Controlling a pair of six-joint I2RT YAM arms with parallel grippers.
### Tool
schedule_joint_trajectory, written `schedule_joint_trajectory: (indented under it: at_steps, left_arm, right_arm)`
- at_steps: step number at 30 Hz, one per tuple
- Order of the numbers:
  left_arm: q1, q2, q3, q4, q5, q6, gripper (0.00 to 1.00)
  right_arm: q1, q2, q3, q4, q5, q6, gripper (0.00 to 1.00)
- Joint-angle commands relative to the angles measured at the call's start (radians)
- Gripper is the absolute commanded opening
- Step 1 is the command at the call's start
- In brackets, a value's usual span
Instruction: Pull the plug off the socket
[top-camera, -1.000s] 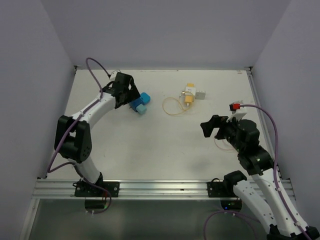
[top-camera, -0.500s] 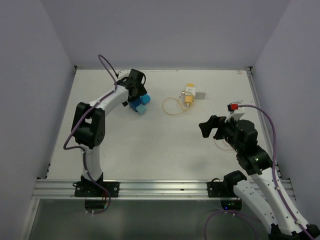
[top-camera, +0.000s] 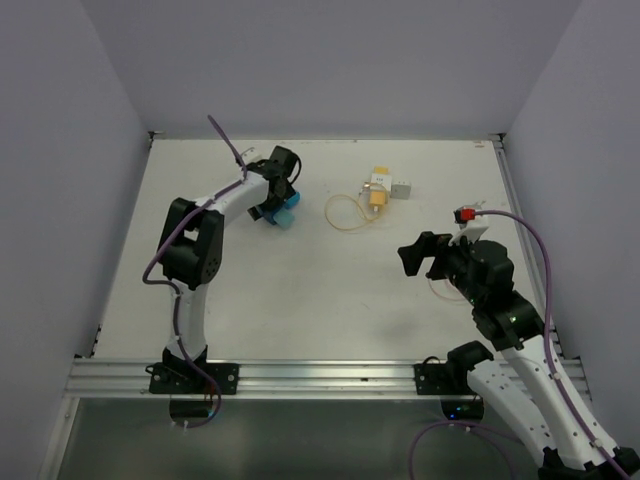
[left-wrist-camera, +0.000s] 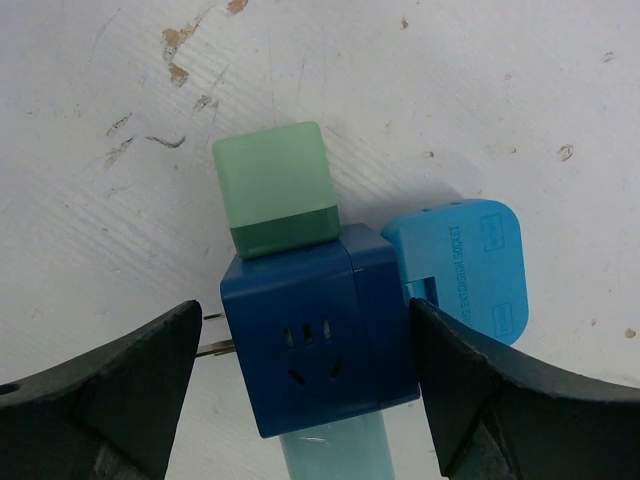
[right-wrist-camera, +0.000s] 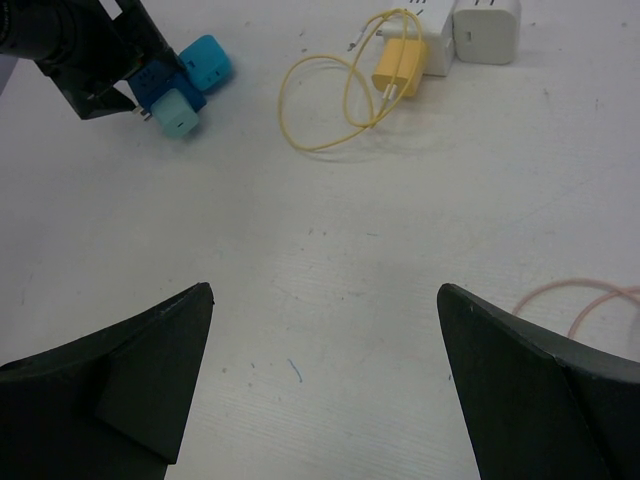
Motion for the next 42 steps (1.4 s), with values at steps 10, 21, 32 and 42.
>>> schedule_joint_trajectory:
  at_steps: [10, 21, 32, 42]
  left_arm:
    - [0.000, -0.001, 0.074, -0.013, -0.067, 0.011, 0.85]
    - [0.002, 0.045, 0.111, -0.029, -0.061, 0.021, 0.73]
    - [0.002, -0.001, 0.093, -0.019, -0.003, 0.135, 0.42]
    - [-0.001, -0.263, -0.232, 0.154, 0.227, 0.368, 0.19]
  right_arm:
    - [0.011, -0.015, -0.005, 0.037, 0.024, -0.009, 0.99]
    - [0.011, -0.012, -0.002, 0.032, 0.027, -0.009, 0.99]
    - [0.013, 0.003, 0.009, 0.030, 0.016, -0.009, 0.99]
    - [0.013, 0.083, 0.028, 0.061, -0.176, -0.006, 0.99]
